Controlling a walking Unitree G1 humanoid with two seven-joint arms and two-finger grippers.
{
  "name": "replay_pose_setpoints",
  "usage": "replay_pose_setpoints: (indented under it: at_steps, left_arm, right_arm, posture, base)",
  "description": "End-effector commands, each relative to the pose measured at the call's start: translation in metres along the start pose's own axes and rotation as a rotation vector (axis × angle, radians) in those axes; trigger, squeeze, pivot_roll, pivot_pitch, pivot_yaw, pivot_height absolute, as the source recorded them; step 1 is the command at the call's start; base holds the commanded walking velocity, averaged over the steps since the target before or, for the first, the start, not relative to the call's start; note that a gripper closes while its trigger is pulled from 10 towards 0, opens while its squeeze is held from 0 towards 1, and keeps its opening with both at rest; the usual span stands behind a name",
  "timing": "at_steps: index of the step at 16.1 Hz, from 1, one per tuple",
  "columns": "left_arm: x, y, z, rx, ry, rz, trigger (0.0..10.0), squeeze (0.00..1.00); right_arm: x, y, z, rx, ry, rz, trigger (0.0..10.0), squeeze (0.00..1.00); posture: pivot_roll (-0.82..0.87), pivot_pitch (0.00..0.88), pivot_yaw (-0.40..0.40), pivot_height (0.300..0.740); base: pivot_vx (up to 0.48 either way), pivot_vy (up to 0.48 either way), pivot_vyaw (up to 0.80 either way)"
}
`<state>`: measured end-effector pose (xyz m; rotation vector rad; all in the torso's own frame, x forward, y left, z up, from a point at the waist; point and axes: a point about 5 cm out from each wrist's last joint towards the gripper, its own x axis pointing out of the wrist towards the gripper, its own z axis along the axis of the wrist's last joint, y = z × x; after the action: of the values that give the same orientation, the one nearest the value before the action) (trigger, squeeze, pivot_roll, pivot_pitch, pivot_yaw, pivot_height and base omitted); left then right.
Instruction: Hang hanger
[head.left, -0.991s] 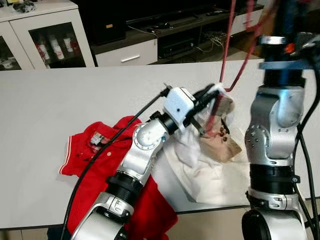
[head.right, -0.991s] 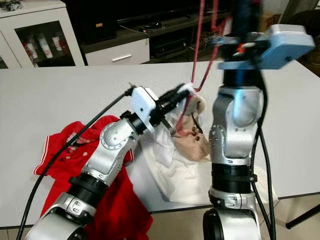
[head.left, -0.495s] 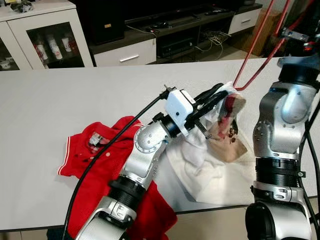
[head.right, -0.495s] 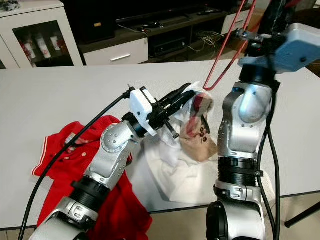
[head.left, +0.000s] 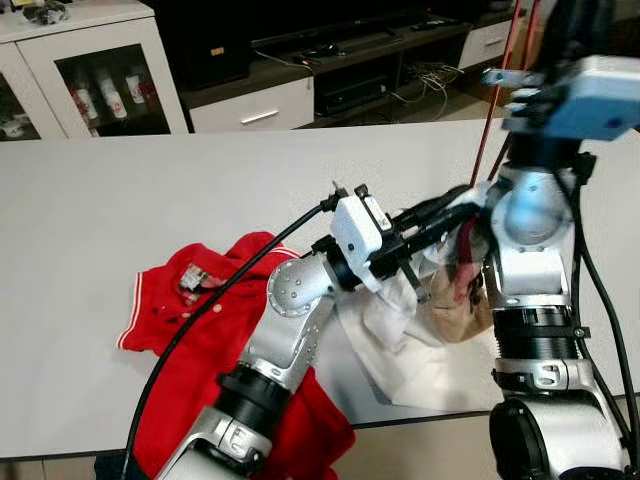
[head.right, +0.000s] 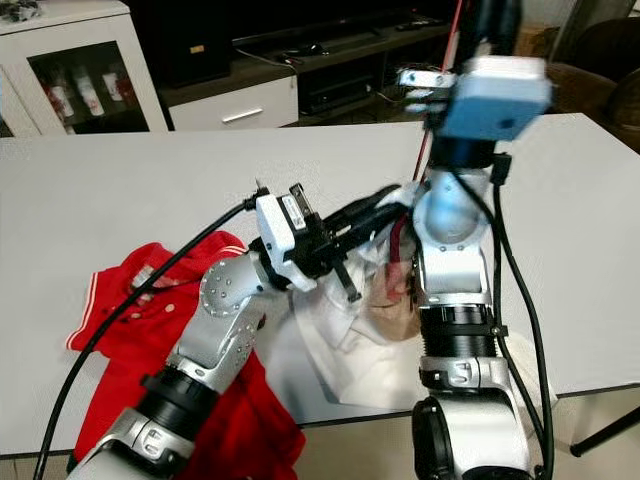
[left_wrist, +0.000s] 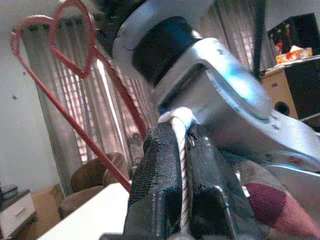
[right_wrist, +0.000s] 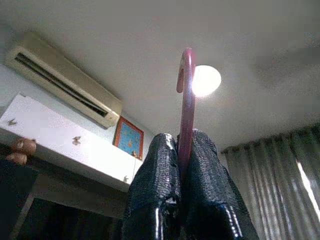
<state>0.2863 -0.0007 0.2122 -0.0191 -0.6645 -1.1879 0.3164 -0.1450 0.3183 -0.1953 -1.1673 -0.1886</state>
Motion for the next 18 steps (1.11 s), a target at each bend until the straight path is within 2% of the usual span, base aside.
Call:
replay_pose_setpoints:
  at_steps: [1, 5, 6, 8, 10, 13, 15, 16, 17, 18]
  left_arm:
    - [0.003, -0.005, 0.005, 0.008, -0.024, -0.057, 0.0, 0.00]
    - [-0.005, -0.007, 0.001, 0.010, 0.016, -0.104, 0.0, 0.00]
    - [-0.012, -0.004, -0.004, 0.027, 0.056, -0.094, 0.0, 0.00]
    - [-0.018, -0.001, -0.007, 0.036, 0.082, -0.083, 0.0, 0.00]
    - [-0.026, 0.004, -0.010, 0.043, 0.111, -0.070, 0.0, 0.00]
    - [-0.030, 0.008, -0.011, 0.050, 0.125, -0.067, 0.0, 0.00]
    - [-0.030, 0.010, -0.012, 0.054, 0.133, -0.073, 0.0, 0.00]
    - [-0.031, 0.010, -0.013, 0.054, 0.135, -0.073, 0.0, 0.00]
    - [-0.031, 0.011, -0.014, 0.054, 0.138, -0.074, 0.0, 0.00]
    - [-0.036, 0.013, -0.016, 0.056, 0.153, -0.068, 0.0, 0.00]
  right_arm:
    - [0.008, 0.005, 0.002, -0.023, -0.040, 0.010, 0.0, 0.00]
    - [0.014, 0.004, -0.003, -0.048, -0.068, 0.016, 0.0, 0.00]
    - [0.014, -0.004, -0.008, 0.083, 0.004, 0.030, 0.0, 0.00]
    - [0.012, -0.009, -0.014, 0.228, 0.082, 0.042, 0.0, 0.00]
    - [0.003, -0.021, -0.021, 0.428, 0.179, 0.047, 0.0, 0.00]
    - [-0.002, -0.034, -0.018, 0.548, 0.206, 0.040, 0.0, 0.00]
    - [0.003, -0.051, -0.012, 0.637, 0.183, 0.008, 0.0, 0.00]
    - [0.005, -0.056, -0.010, 0.650, 0.177, -0.014, 0.0, 0.00]
    - [0.005, -0.061, -0.010, 0.623, 0.174, -0.035, 0.0, 0.00]
    - [0.005, -0.074, -0.012, 0.569, 0.181, -0.098, 0.0, 0.00]
  posture:
    - [0.04, 0.003, 0.037, 0.740]
    - [0.04, 0.002, 0.036, 0.740]
    - [0.04, 0.005, 0.034, 0.740]
    - [0.04, 0.006, 0.033, 0.740]
    - [0.03, 0.007, 0.038, 0.740]
    - [0.02, 0.007, 0.045, 0.740]
    - [0.01, 0.003, 0.054, 0.740]
    - [0.00, 0.001, 0.056, 0.740]
    - [0.00, 0.000, 0.057, 0.740]
    - [0.00, 0.000, 0.057, 0.740]
  base:
    - [0.000, 0.000, 0.00]
    - [0.000, 0.000, 0.00]
    - [0.000, 0.000, 0.00]
    - [0.000, 0.000, 0.00]
    - [0.000, 0.000, 0.00]
    - [0.000, 0.000, 0.00]
    - [0.000, 0.000, 0.00]
    - [0.000, 0.000, 0.00]
    - [0.000, 0.000, 0.00]
    - [0.000, 0.000, 0.00]
